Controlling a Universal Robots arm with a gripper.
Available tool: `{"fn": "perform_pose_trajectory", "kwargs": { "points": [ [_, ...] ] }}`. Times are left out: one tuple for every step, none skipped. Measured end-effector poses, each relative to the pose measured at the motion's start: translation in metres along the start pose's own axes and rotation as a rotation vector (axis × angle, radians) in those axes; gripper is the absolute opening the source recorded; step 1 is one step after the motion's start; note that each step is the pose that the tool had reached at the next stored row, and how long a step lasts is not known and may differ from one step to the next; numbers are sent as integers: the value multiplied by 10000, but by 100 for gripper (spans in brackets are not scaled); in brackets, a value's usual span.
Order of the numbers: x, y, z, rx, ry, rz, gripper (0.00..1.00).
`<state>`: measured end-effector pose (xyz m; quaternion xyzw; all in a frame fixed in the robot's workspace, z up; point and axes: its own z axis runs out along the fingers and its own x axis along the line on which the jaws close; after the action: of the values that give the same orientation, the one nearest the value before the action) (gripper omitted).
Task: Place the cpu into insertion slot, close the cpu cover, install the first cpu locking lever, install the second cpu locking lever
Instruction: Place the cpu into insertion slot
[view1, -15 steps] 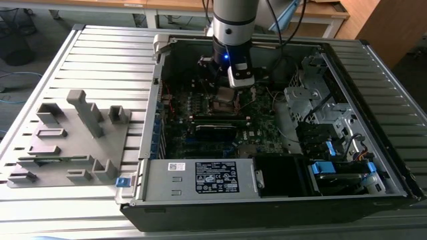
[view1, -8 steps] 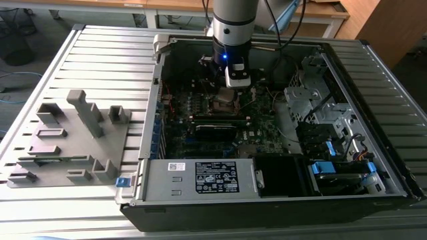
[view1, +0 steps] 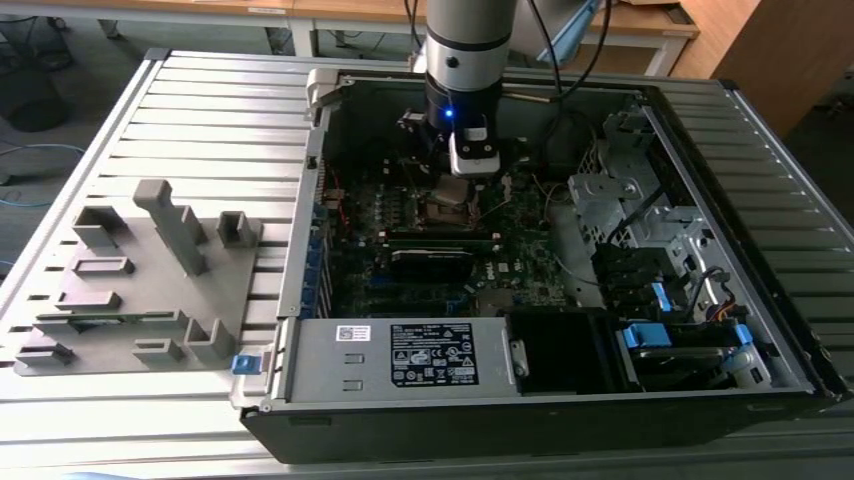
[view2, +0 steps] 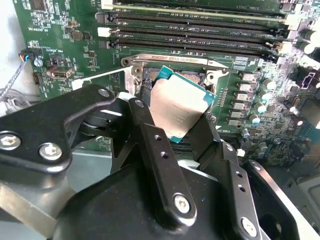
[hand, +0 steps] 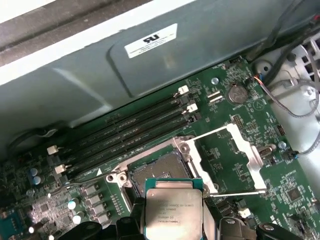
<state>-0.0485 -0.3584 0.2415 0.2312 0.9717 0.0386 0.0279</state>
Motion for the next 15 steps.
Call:
{"fn": "perform_pose_trajectory", "kwargs": {
  "points": [
    [0, 0, 1, 6, -15, 167, 54],
    [0, 0, 2, 15, -32, 363, 54],
    [0, 0, 4, 22, -47, 536, 54],
    [0, -1, 5, 29, -63, 721, 54],
    [0, -1, 7, 34, -79, 899, 54],
    [0, -1, 8, 41, -94, 1070, 54],
    [0, -1, 7, 42, -97, 1116, 54],
    [0, -2, 7, 43, -98, 1117, 54],
    [1, -1, 8, 42, -99, 1126, 54],
    [1, -1, 8, 42, -100, 1132, 54],
    [1, -2, 8, 43, -100, 1133, 54],
    [1, -2, 8, 43, -100, 1133, 54],
    [1, -2, 8, 42, -100, 1133, 54],
    [1, -2, 8, 43, -100, 1133, 54],
    [1, -2, 8, 43, -100, 1133, 54]
  ]
}}
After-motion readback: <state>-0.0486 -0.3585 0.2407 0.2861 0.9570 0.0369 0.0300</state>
